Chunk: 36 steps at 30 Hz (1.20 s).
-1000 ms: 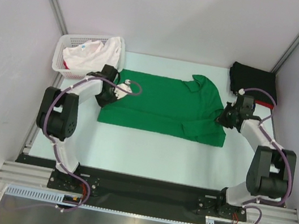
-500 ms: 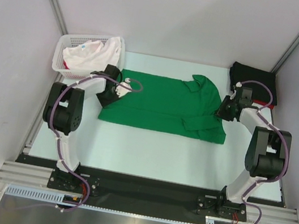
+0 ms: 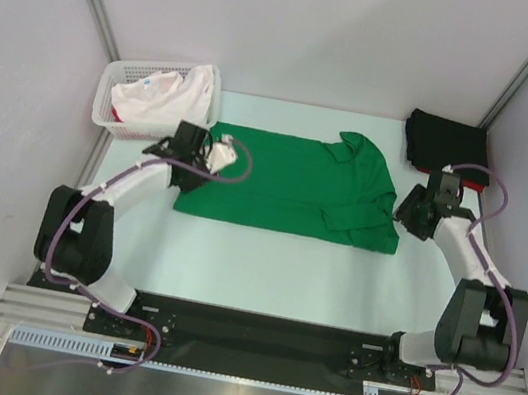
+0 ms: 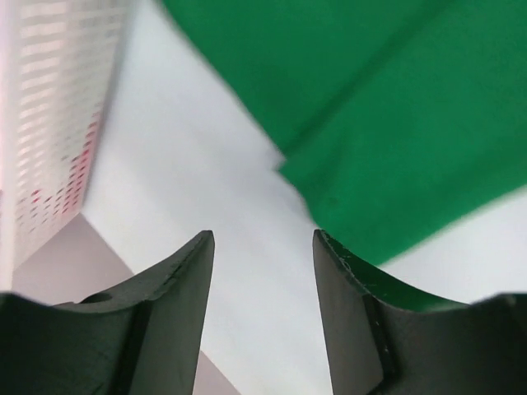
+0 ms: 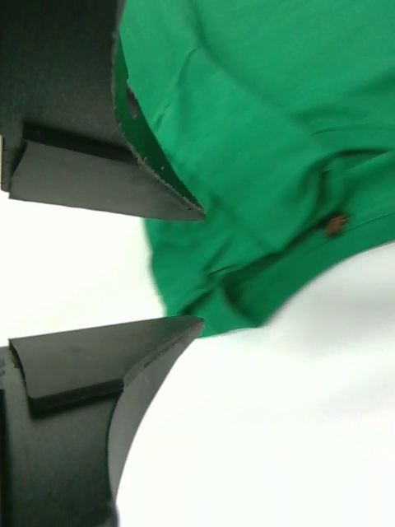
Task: Fold and stack the t-shirts
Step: Fold the tshirt
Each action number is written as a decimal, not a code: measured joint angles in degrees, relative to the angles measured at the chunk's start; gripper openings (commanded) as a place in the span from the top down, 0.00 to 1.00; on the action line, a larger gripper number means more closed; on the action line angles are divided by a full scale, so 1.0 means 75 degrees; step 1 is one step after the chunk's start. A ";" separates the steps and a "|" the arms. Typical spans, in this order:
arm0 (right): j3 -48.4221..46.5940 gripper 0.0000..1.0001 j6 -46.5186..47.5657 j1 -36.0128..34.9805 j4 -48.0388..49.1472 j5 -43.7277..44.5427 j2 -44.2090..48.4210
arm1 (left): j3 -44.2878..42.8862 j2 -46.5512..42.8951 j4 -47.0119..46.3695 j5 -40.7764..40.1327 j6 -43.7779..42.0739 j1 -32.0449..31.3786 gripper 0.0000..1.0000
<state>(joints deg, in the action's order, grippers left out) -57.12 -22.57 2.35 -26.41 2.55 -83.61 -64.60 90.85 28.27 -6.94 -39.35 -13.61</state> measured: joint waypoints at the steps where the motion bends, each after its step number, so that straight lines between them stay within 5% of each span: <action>1: 0.0274 0.47 -0.0122 0.0000 -0.0061 -0.0044 0.0274 | 0.0373 -0.0187 -0.0085 -0.0029 -0.0192 -0.0187 0.41; 6: 0.1393 0.50 -0.0458 -0.0003 -0.0093 -0.0184 0.0644 | 0.2037 -0.0023 -0.0364 -0.0096 -0.1046 -0.0723 0.34; 11: 0.1915 0.52 -0.0740 0.0076 0.0023 -0.0606 0.0487 | 0.2055 0.0105 -0.0699 -0.0210 -0.1309 -0.0662 0.36; 21: 0.2369 0.59 -0.1003 0.0927 0.0892 -0.0854 0.0326 | 0.2052 0.0592 -0.1483 -0.0431 -0.1346 -0.0676 1.00; 26: 0.2384 0.60 -0.0994 0.1105 0.1174 -0.0930 0.0236 | 0.2055 0.0595 -0.1495 -0.0405 -0.1279 -0.0676 1.00; 29: 0.2384 0.71 -0.0982 0.1131 0.1320 -0.0965 0.0175 | 0.2092 0.0580 -0.1536 -0.0411 -0.1276 -0.0673 1.00; 33: 0.2387 1.00 -0.0973 0.1209 0.1402 -0.1046 0.0085 | 0.2130 0.0545 -0.1582 -0.0411 -0.1259 -0.0673 1.00; 36: 0.2387 1.00 -0.0994 0.1291 0.1393 -0.1093 0.0085 | 0.2124 0.0516 -0.1518 -0.0364 -0.1157 -0.0667 1.00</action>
<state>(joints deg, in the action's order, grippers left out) -39.22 -30.02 12.03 -15.97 -5.65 -82.98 -48.66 94.72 16.88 -9.67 -48.03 -18.61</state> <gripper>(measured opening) 0.016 0.014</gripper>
